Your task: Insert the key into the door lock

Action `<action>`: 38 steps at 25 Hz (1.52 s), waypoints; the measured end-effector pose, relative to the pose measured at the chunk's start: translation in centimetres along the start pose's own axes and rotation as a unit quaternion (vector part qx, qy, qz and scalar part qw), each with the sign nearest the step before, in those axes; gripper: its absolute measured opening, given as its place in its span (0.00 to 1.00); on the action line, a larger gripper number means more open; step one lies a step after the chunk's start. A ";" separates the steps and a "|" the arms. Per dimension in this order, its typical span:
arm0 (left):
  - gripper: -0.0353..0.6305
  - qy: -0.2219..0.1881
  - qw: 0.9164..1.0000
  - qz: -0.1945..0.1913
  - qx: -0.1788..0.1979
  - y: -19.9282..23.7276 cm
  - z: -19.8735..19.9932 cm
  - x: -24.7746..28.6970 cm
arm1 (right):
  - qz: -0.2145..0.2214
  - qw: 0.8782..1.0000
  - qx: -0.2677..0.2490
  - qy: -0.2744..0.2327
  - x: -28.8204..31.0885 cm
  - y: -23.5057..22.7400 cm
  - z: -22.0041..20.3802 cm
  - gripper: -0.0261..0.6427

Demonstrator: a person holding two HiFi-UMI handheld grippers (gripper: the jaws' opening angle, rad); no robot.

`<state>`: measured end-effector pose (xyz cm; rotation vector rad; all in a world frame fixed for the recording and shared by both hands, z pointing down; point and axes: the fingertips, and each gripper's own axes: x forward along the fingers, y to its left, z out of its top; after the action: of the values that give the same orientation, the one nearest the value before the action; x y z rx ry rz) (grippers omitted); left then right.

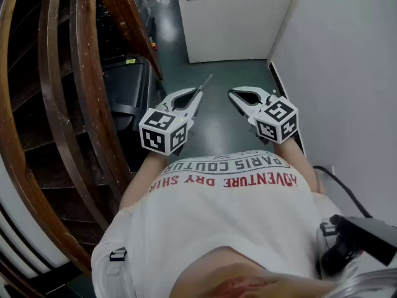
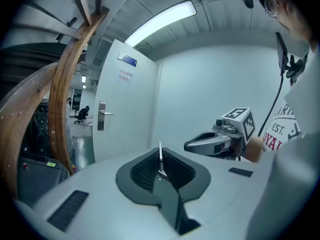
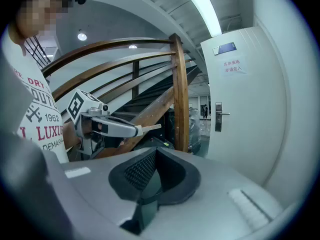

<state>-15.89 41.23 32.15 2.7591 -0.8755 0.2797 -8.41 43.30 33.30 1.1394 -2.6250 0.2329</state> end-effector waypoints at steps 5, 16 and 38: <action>0.09 -0.001 1.000 0.008 -0.006 0.6 -0.4 -0.5 | 0.008 1.000 0.000 0.003 0.1 0.5 -0.6 0.04; 0.09 0.001 1.000 0.008 -0.013 1.1 -1.1 -1.1 | 0.023 1.000 0.009 -0.002 1.4 1.3 -0.9 0.04; 0.09 0.045 0.997 0.010 -0.060 14.6 -0.9 23.8 | 0.029 0.998 0.048 0.019 11.7 -24.2 -5.1 0.04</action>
<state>-5.45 16.97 41.31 2.6067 -0.8695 0.3391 2.59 20.13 42.69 1.0780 -2.6403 0.3930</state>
